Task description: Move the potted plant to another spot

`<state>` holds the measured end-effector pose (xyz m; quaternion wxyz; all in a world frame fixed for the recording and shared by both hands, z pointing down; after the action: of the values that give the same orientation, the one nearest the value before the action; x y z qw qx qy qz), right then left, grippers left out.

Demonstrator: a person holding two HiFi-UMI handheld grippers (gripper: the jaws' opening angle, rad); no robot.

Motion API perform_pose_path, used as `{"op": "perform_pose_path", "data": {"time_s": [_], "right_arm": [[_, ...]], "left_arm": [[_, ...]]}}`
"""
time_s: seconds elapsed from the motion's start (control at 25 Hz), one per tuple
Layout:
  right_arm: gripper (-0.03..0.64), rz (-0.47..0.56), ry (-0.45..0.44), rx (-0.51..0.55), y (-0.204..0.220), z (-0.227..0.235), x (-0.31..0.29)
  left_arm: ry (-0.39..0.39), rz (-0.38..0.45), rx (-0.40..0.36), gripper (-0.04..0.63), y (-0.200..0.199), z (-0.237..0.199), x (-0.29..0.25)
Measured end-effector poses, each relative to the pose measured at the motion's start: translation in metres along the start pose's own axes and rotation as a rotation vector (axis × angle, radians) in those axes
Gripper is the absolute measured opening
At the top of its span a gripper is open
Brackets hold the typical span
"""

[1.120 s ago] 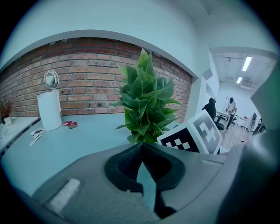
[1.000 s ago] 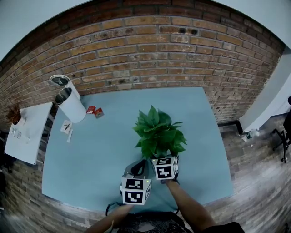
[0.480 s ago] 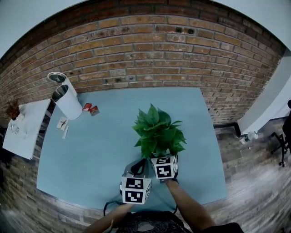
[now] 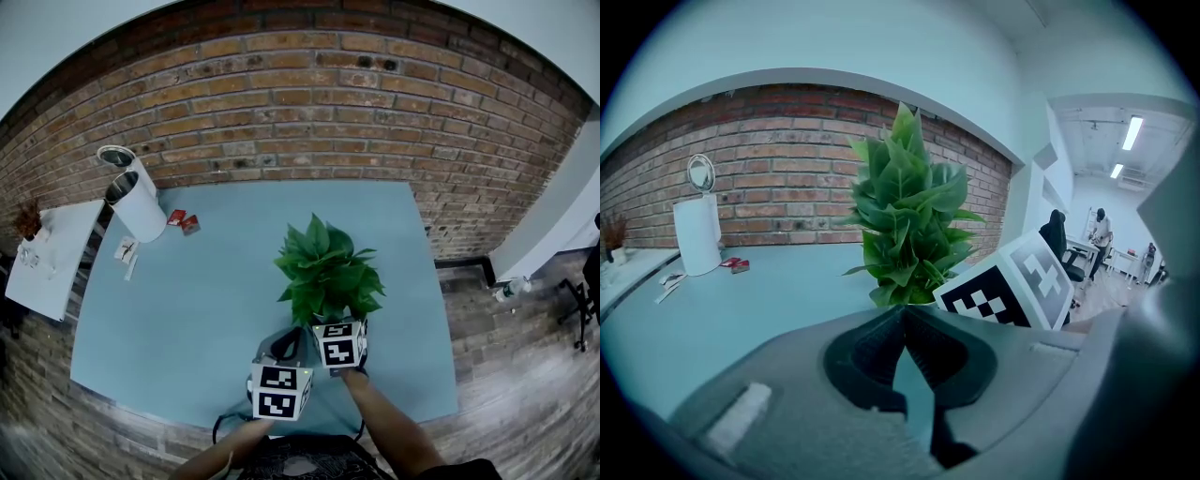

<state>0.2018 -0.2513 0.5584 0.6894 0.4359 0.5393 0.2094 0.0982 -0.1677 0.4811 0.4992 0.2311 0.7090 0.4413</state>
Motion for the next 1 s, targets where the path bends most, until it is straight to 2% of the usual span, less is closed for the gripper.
{"op": "perform_pose_path", "data": {"time_s": [1.0], "right_arm": [[0.485, 0.007, 0.008, -0.031, 0.004, 0.009, 0.013]], "left_arm": [[0.012, -0.012, -0.001, 0.000, 0.005, 0.004, 0.005]]}}
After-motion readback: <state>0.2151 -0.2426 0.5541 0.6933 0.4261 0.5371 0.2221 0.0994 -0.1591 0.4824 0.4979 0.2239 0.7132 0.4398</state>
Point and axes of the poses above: the fingertips, and each gripper's own axes: x backward along the fingers, z to its right, y out of its underside, the point moved 7 cm from there along x, backward along the fingers
